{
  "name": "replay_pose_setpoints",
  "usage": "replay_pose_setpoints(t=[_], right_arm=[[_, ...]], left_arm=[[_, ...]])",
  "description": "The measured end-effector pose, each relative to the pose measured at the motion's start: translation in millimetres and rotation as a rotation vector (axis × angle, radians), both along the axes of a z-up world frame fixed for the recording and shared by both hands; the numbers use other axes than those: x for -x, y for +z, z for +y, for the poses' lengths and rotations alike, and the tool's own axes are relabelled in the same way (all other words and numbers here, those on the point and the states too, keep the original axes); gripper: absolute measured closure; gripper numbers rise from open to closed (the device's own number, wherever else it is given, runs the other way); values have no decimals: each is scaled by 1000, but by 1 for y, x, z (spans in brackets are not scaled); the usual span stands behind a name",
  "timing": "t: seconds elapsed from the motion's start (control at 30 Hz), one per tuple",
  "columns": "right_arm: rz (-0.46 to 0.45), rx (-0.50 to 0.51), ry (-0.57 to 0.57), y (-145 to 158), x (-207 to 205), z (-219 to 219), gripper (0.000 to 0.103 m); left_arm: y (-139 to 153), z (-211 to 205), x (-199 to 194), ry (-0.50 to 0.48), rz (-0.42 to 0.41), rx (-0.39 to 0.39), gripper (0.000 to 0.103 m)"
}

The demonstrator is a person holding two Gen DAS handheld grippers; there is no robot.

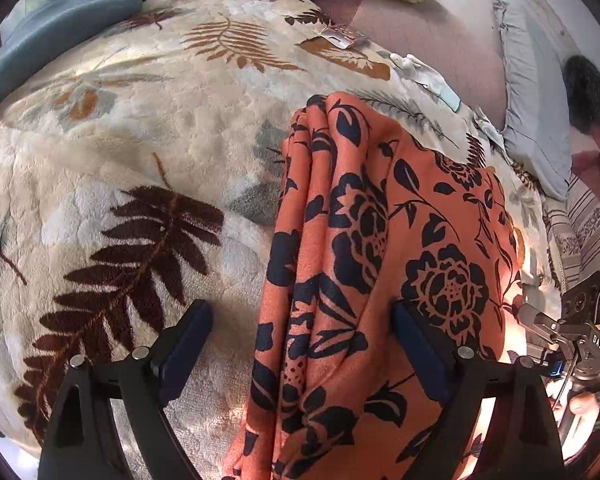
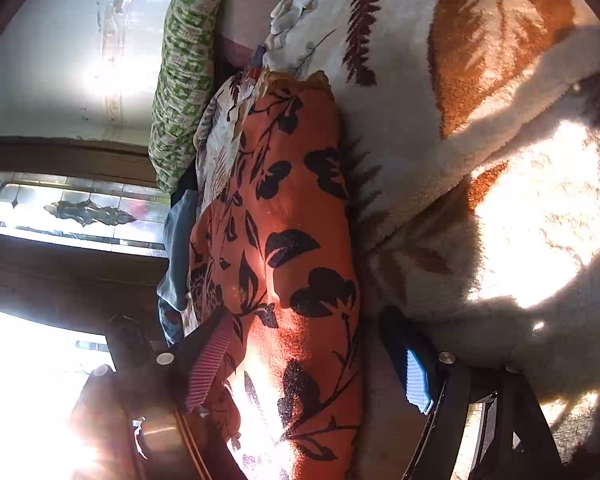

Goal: Fold small clothes

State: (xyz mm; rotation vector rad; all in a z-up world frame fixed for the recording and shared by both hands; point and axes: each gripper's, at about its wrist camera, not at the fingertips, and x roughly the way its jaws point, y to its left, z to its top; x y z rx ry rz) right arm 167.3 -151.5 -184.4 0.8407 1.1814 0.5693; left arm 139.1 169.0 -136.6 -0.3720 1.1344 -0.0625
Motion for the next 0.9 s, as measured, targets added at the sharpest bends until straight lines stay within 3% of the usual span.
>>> replay_pose_setpoints(t=[0.03,0.1,0.2,0.23,0.27,0.33,0.37,0.4,0.43,0.47,0.57,0.7,0.9], right_arm=[[1,29,13,2,0,2,45],[32,30,21,0,-1,5,55],[7,2,0,7,2,3,52],[9,-2,-2,4,2,2,37],[26,-3,-5,-3,-1,1,31],[38,-38,-19,-10,-2,-1,31],[28,-25,3,-7,-4,2,33],[7,-2,41,-2,-5,9,48],[5,41,68,0,-6,16,56],[5,75,74,1,-6,19,58],[-33,107,85,18,-6,23,65],[-125,145,110,60,-5,24,67],[-261,185,93,136,-9,-6,67]], left_arm=[[0,-1,0,1,4,-2,10],[4,1,0,7,13,15,11],[10,3,-1,-13,-10,102,11],[8,3,-3,-12,-8,100,11],[2,3,-6,-4,15,70,10],[-5,0,-7,-21,14,51,7],[-2,-3,-7,-27,14,33,12],[2,-7,-8,-52,6,44,25],[6,-11,-9,-87,3,91,58],[14,-14,-8,-84,-8,57,66],[29,-27,-7,-112,-27,-33,72],[58,-34,-2,-107,-93,13,74],[125,-64,-3,-132,-254,42,74]])
